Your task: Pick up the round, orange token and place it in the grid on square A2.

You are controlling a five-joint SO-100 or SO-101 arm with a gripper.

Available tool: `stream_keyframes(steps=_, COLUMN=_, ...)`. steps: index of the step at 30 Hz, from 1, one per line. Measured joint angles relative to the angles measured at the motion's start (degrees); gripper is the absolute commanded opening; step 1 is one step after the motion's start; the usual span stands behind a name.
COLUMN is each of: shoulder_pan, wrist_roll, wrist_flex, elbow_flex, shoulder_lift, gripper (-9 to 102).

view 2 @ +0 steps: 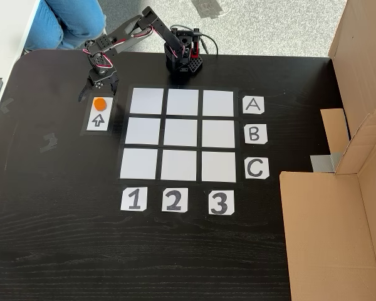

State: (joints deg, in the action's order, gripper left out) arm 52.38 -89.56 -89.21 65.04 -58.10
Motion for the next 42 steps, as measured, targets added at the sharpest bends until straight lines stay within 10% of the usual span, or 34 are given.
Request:
stream_keyframes(steps=15, shoulder_pan=0.0, wrist_roll=-1.2, wrist_flex=-0.1, elbow_flex=-7.9, shoulder_lift=8.0, gripper=53)
stream_keyframes(steps=23, shoulder_pan=-0.3, wrist_roll=-0.8, wrist_flex=0.4, elbow_flex=-9.7, shoulder_lift=10.9, gripper=-1)
stream_keyframes(steps=42, shoulder_pan=4.0, wrist_roll=0.0, wrist_flex=4.7, elbow_flex=-7.7, shoulder_lift=3.6, gripper=-1)
